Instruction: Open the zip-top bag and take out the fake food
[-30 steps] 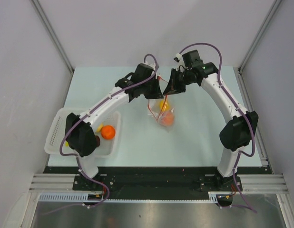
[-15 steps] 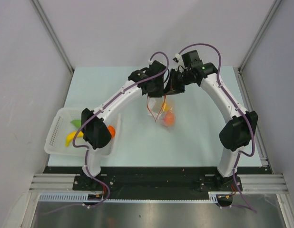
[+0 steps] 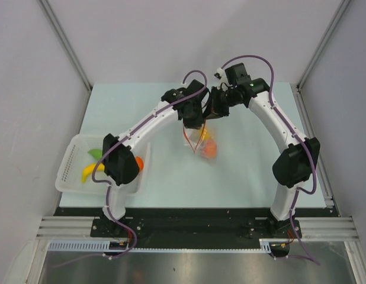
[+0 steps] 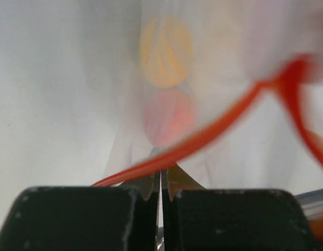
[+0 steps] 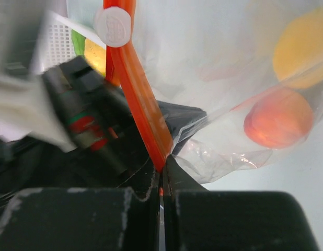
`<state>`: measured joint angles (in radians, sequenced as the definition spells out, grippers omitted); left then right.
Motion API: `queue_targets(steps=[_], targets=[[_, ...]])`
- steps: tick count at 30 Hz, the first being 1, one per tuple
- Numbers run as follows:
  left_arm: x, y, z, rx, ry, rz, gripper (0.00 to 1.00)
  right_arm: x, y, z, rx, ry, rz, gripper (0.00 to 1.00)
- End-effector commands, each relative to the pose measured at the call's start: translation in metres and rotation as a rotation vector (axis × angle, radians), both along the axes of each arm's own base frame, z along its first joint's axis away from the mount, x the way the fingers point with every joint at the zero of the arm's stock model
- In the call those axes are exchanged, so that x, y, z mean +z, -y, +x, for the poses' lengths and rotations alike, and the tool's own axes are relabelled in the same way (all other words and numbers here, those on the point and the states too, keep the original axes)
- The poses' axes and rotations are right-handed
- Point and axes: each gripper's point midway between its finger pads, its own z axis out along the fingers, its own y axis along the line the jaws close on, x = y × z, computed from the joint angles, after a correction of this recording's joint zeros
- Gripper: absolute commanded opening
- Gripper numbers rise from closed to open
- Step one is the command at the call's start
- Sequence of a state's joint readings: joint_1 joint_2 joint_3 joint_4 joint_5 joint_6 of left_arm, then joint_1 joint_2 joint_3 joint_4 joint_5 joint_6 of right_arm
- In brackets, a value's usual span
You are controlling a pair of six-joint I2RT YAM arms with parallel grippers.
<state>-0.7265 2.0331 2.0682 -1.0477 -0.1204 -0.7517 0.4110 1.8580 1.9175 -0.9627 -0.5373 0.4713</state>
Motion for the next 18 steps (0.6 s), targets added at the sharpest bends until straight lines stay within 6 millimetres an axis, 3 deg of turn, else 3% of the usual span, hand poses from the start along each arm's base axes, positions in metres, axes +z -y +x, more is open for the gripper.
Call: queue_targets(steps=[1, 6, 9, 18], targets=[[-0.006, 0.004, 0.004, 0.033, 0.017, -0.013, 0.00, 0.017, -0.010, -0.002, 0.017, 0.022, 0.049, 0.00], [-0.026, 0.001, 0.005, 0.036, 0.010, 0.033, 0.00, 0.015, -0.009, -0.004, 0.018, 0.019, 0.038, 0.00], [-0.039, 0.003, 0.006, -0.047, 0.036, 0.048, 0.00, 0.014, -0.008, -0.005, 0.021, 0.026, 0.028, 0.00], [-0.055, 0.027, -0.007, -0.260, 0.082, -0.090, 0.13, 0.006, 0.011, -0.004, 0.024, 0.028, -0.020, 0.00]])
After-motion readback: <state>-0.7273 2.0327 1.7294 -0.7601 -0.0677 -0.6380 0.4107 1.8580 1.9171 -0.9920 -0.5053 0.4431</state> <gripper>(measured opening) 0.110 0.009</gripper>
